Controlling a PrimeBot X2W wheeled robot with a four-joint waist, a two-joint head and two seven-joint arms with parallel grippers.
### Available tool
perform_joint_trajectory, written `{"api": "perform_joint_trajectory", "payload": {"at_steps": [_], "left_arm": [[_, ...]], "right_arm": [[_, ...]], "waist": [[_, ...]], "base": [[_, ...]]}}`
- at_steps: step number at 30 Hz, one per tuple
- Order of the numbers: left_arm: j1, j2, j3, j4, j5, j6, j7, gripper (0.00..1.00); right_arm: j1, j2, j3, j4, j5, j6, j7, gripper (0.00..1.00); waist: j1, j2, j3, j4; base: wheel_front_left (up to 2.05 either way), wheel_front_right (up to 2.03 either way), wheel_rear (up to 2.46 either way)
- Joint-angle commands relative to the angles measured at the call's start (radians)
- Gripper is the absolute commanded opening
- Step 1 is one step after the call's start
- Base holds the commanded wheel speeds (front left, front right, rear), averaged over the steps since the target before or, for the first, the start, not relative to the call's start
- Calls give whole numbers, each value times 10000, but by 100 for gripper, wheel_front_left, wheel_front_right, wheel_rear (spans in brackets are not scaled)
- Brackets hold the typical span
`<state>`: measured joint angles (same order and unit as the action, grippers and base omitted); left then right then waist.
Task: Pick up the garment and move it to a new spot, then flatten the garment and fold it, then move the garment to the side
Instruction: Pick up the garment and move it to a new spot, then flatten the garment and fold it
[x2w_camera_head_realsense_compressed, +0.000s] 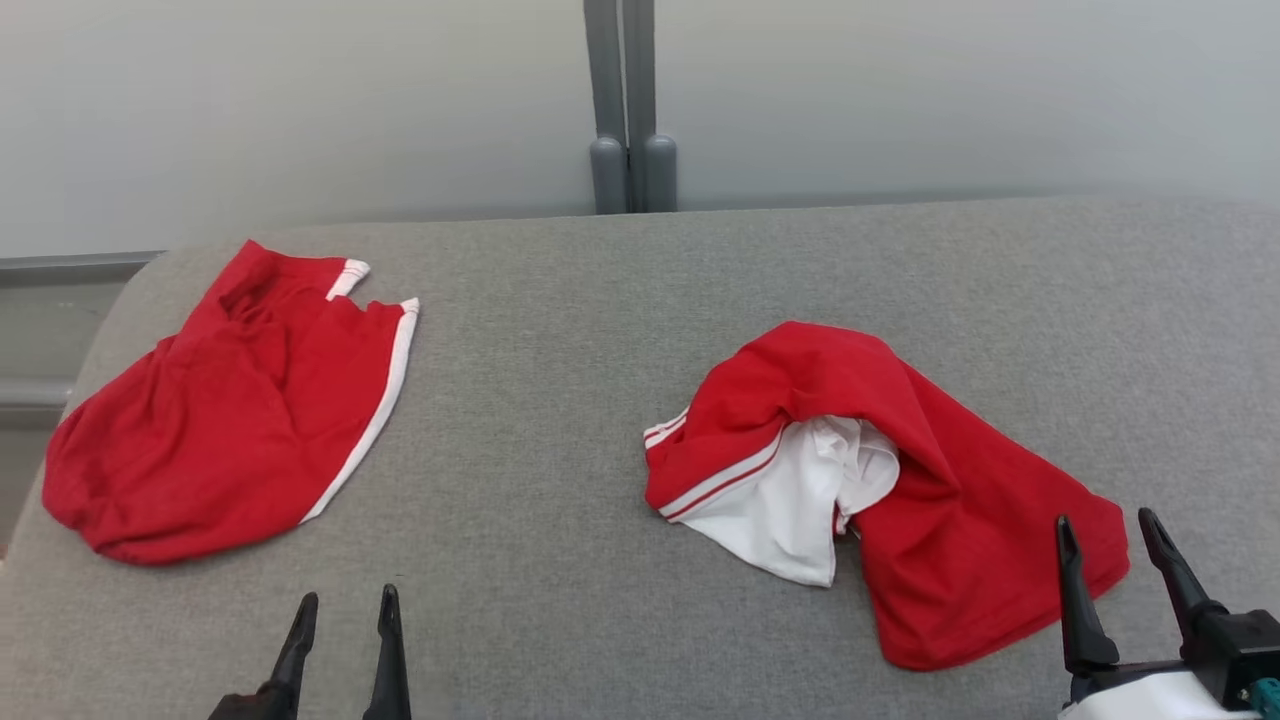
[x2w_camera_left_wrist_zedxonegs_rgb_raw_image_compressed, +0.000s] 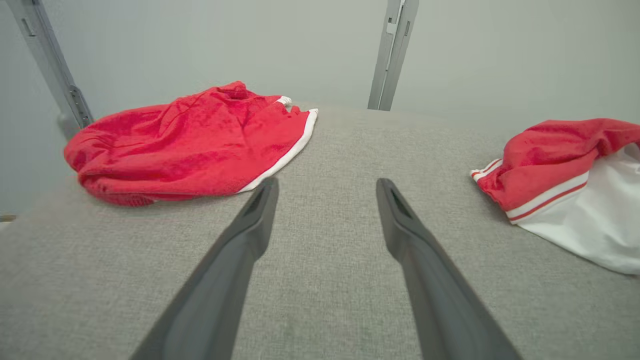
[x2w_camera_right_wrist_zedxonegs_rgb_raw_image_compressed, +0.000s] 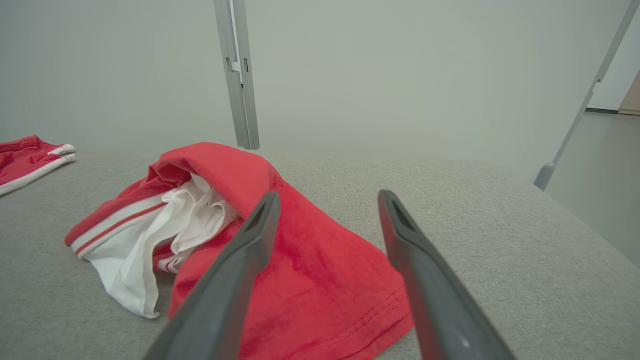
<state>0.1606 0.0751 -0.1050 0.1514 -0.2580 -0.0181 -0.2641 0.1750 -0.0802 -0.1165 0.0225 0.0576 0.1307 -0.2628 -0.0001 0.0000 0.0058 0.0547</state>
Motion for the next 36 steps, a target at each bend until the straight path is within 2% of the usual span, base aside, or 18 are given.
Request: {"api": "perform_joint_trajectory", "payload": {"at_steps": [1, 6, 13, 36], "left_arm": [[268, -51, 197, 19, 193, -216, -4, 100], [326, -186, 785, -34, 533, -668, -4, 100], [38, -247, 769, -206, 619, -957, -5, 100], [-193, -244, 669, -181, 729, -1128, -5, 100]], "right_arm": [[231, -5, -56, 132, -78, 1, -31, 100], [416, 35, -203, 440, -157, 1, -31, 100], [309, 61, -248, 773, -166, 1, -31, 100], [66, 203, -82, 802, -79, 1, -31, 100]], "waist": [[1, 0, -486, 593], [1, 0, -524, 707], [1, 0, -513, 676], [1, 0, -406, 257]], "base": [[0, 0, 0], [0, 0, 0], [0, 0, 0], [0, 0, 0]]}}
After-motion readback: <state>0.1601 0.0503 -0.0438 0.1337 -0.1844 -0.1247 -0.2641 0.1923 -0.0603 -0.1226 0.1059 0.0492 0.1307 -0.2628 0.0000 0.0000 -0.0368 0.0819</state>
